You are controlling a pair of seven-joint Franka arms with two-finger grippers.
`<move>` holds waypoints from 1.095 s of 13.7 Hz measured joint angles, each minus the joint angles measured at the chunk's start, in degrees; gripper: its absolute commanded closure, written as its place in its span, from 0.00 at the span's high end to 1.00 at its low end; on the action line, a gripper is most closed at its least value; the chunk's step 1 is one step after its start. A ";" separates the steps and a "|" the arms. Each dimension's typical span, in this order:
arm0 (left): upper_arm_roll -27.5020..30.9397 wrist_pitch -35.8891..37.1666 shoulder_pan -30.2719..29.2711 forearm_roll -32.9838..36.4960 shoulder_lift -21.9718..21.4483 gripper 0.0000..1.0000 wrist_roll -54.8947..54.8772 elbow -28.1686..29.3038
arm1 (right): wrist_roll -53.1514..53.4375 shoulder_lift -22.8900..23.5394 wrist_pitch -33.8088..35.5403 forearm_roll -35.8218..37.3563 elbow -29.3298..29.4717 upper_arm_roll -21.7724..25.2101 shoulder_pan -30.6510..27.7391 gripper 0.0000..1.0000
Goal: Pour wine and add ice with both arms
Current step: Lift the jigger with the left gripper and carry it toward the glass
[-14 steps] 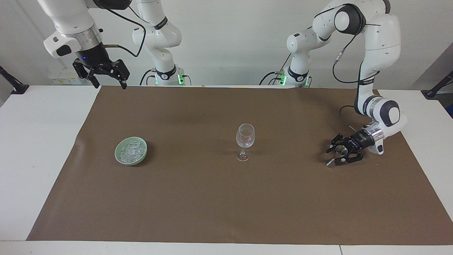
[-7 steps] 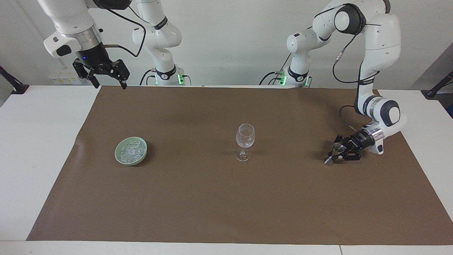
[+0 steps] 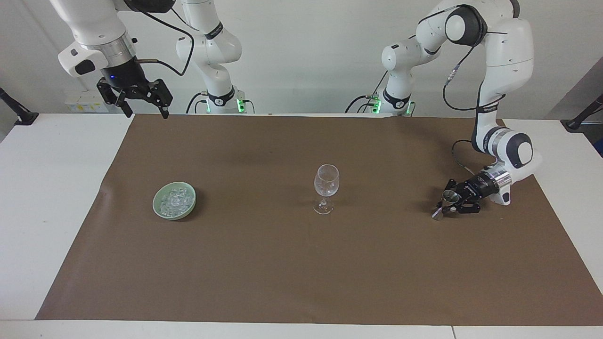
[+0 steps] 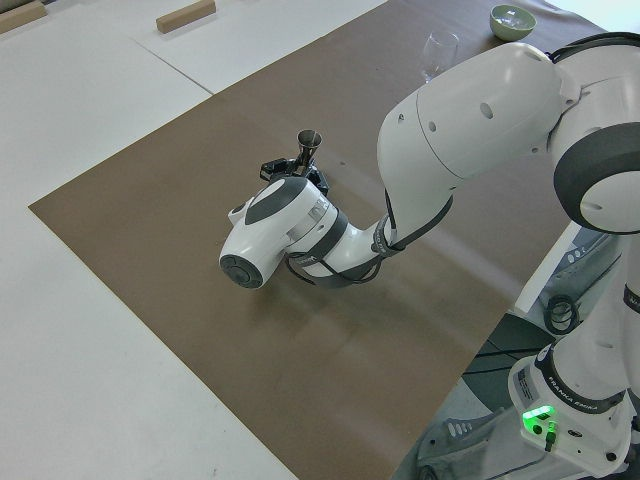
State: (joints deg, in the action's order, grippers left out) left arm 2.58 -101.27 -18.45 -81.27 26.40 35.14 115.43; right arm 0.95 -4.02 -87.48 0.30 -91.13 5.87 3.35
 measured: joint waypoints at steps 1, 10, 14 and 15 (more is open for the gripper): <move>-0.06 0.01 0.07 0.00 -1.02 0.00 2.32 -0.42 | 0.00 0.00 0.00 0.00 0.00 0.00 0.00 1.00; -0.62 -0.78 7.80 0.18 -13.50 0.00 17.88 -0.73 | 0.00 0.00 0.00 0.00 0.00 0.00 0.00 1.00; -0.77 -6.40 14.18 0.21 -19.20 0.00 20.21 2.71 | 0.00 0.00 0.00 0.00 0.00 0.00 0.00 1.00; -0.79 -7.81 15.58 0.21 -20.19 0.00 20.94 3.39 | 0.00 0.00 0.00 0.00 0.00 0.00 0.00 1.00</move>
State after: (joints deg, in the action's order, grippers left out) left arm 1.79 -109.07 -2.87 -81.06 6.21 56.08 118.82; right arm 0.95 -4.02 -87.48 0.30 -91.13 5.87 3.35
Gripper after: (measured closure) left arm 0.780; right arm 0.000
